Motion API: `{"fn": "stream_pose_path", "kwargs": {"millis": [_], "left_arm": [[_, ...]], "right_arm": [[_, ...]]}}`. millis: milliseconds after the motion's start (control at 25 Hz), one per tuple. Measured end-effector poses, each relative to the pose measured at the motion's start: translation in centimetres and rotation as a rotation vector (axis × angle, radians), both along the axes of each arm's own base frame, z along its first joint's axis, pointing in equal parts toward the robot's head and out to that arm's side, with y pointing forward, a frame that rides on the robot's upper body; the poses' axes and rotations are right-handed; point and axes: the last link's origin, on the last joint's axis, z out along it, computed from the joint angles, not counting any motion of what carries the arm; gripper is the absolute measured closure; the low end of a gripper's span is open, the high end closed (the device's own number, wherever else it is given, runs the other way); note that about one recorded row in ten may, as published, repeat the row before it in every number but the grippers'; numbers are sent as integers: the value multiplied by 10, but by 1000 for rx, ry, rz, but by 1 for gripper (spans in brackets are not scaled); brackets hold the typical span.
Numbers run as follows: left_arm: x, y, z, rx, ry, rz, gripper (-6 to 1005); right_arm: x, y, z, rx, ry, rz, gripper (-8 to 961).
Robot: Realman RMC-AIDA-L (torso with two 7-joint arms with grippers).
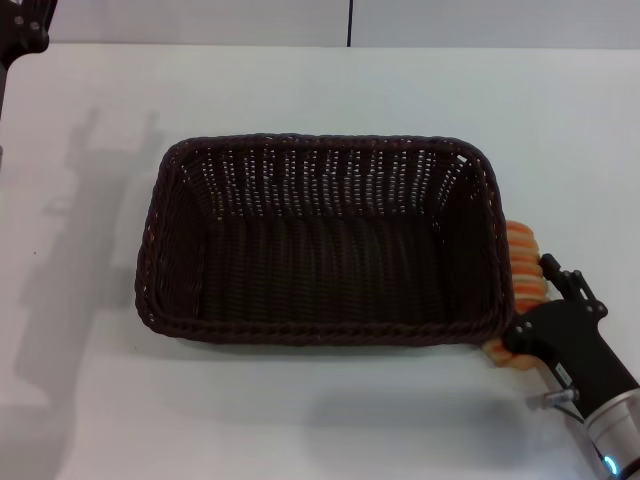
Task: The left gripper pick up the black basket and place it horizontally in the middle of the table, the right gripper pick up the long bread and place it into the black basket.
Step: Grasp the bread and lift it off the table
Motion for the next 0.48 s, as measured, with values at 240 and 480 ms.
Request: {"fn": "stream_pose_path", "kwargs": {"millis": [240, 480], "left_arm": [[1, 2, -1, -3, 8, -4, 201], [2, 1, -3, -8, 10, -9, 201]], "right_arm": [[4, 3, -3, -16, 3, -47, 163], [7, 0, 3, 21, 9, -59, 217]]}}
